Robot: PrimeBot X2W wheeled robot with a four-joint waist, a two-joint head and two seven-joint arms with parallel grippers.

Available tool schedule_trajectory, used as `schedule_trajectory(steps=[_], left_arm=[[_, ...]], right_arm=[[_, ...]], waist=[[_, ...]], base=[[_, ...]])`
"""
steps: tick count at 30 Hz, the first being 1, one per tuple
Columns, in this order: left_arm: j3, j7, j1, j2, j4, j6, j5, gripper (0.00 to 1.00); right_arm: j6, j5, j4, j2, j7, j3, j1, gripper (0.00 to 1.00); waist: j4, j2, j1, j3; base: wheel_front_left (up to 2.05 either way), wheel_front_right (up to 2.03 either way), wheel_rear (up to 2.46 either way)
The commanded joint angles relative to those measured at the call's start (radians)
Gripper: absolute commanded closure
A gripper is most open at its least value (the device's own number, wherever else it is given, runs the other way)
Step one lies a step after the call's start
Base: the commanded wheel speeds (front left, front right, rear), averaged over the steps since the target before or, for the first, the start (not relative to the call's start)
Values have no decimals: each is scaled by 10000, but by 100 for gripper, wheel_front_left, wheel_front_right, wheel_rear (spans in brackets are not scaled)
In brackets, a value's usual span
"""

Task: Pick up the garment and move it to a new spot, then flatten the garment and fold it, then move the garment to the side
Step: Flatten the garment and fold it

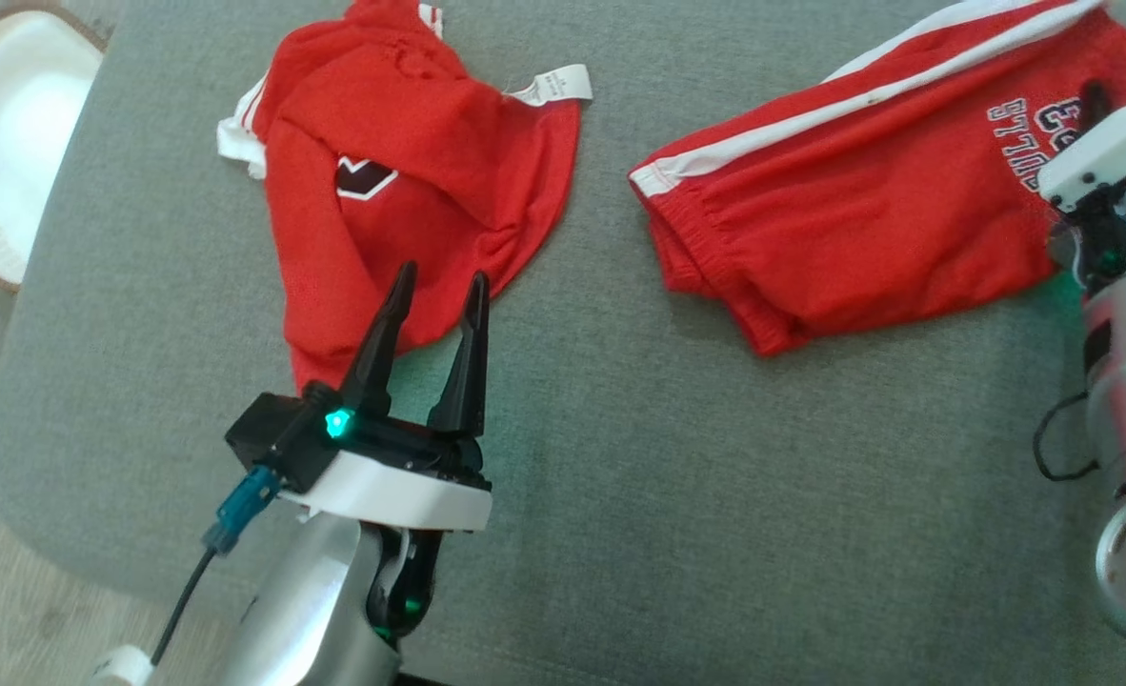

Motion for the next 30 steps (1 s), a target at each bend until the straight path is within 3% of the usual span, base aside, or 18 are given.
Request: schedule_trajectory(steps=[1,9,16,30], left_arm=[[374,-93,-240,69,-342,16,-49,0],[578,-93,-19,68,-413,16,110,0],[707,-93,361,68,-476,16,365,0],[834,-93,1135,68,-764,16,778,0]], right_arm=[[65,189,-223,260,-165,227,-173,100],[65,1897,-1172,194,-771,960,437,100],[65,3150,-2503,334,-932,1449,1978,100],[65,3624,-4716,1042,-1128,1090,4912,100]], waist=[[-110,0,-1,-79],[-910,0,-1,-627],[-1643,0,-1,-1362],[-2587,0,-1,-2269]], base=[[0,0,0],[0,0,0],[0,0,0],[0,0,0]])
